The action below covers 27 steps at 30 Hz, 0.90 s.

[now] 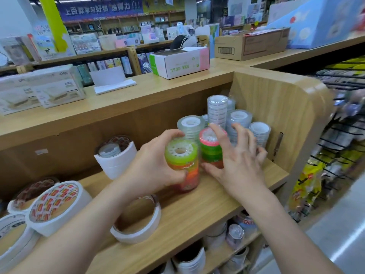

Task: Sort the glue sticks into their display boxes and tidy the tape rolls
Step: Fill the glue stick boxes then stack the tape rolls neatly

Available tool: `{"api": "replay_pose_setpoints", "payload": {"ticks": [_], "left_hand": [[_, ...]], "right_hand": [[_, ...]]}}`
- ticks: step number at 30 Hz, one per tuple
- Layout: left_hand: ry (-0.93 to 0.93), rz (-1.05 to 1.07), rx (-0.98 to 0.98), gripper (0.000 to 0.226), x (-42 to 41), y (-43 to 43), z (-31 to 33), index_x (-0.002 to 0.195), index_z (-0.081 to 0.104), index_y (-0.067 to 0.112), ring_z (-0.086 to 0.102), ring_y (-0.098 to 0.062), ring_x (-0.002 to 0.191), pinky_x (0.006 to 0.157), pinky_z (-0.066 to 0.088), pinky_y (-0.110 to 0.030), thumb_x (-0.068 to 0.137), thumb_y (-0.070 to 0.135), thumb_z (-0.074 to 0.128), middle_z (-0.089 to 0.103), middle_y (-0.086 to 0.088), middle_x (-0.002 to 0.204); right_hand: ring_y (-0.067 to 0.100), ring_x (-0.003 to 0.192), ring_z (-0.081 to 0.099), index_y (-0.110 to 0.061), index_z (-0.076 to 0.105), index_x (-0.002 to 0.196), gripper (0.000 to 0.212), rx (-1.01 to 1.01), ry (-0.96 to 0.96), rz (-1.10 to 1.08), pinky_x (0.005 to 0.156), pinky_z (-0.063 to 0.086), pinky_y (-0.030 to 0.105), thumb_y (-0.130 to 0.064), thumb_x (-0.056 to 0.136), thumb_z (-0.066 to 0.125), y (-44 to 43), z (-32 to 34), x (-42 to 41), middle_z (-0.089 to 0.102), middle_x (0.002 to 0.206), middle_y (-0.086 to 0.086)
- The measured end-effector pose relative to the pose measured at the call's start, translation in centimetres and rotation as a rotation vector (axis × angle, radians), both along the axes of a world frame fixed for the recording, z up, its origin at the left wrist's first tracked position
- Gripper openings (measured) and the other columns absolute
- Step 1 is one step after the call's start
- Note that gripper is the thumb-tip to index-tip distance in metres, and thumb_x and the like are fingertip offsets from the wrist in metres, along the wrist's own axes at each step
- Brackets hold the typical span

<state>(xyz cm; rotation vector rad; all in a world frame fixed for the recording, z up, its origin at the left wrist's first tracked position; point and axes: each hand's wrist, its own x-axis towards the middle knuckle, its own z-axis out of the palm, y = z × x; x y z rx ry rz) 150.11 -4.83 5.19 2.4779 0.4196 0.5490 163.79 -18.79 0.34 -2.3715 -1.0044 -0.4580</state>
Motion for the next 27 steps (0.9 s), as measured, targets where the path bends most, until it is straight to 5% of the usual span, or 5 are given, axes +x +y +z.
{"api": "replay_pose_setpoints", "payload": {"ticks": [2,7,13,18,27], "left_hand": [[-0.033,-0.033,0.020,0.074,-0.4,-1.3,0.6,0.122,0.045,0.041,0.061,-0.007,0.103,0.089,0.052,-0.037,0.052,0.046,0.072,0.063,0.014,0.110],[-0.150,-0.057,0.036,0.074,1.6,-6.0,1.2,0.120,0.045,0.041,0.062,-0.003,0.097,0.084,0.051,-0.033,0.053,0.050,0.075,0.063,0.015,0.107],[-0.187,-0.130,0.043,0.096,5.4,-9.2,0.1,0.142,0.025,0.040,0.054,-0.006,0.112,0.089,0.052,-0.034,0.066,0.041,0.083,0.053,0.011,0.125],[-0.290,-0.107,0.287,0.061,6.8,-9.7,-1.1,0.125,0.043,0.034,0.052,-0.010,0.094,0.075,0.055,-0.035,0.075,0.032,0.077,0.046,0.008,0.116],[-0.162,-0.121,0.273,0.051,9.8,-10.5,-2.3,0.131,0.056,0.020,0.058,-0.017,0.098,0.081,0.051,-0.036,0.086,0.043,0.062,0.058,0.000,0.117]], "right_hand": [[0.018,0.135,0.028,-0.050,0.025,0.137,0.078,0.173,0.092,0.128,0.102,0.032,0.052,-0.033,0.076,0.071,-2.2,0.8,0.0,0.029,0.145,-0.004],[-0.011,0.121,0.047,-0.055,0.031,0.130,0.087,0.389,0.730,0.652,0.096,0.037,0.008,-0.007,0.075,0.079,-7.7,1.7,-1.3,0.053,0.125,-0.029],[-0.007,0.094,0.058,-0.045,0.045,0.120,0.065,0.585,0.436,0.187,0.074,0.041,0.006,-0.028,0.068,0.078,-7.9,0.0,0.0,0.061,0.107,-0.018],[0.019,0.107,0.052,-0.025,0.041,0.139,0.086,0.461,0.259,-0.150,0.075,0.035,0.022,-0.050,0.067,0.080,-8.2,-1.8,1.9,0.052,0.118,-0.001],[0.018,0.102,0.050,-0.020,0.030,0.147,0.087,0.504,0.077,-0.081,0.072,0.037,0.016,-0.022,0.075,0.078,-8.5,-4.0,2.4,0.049,0.125,0.008]]}}
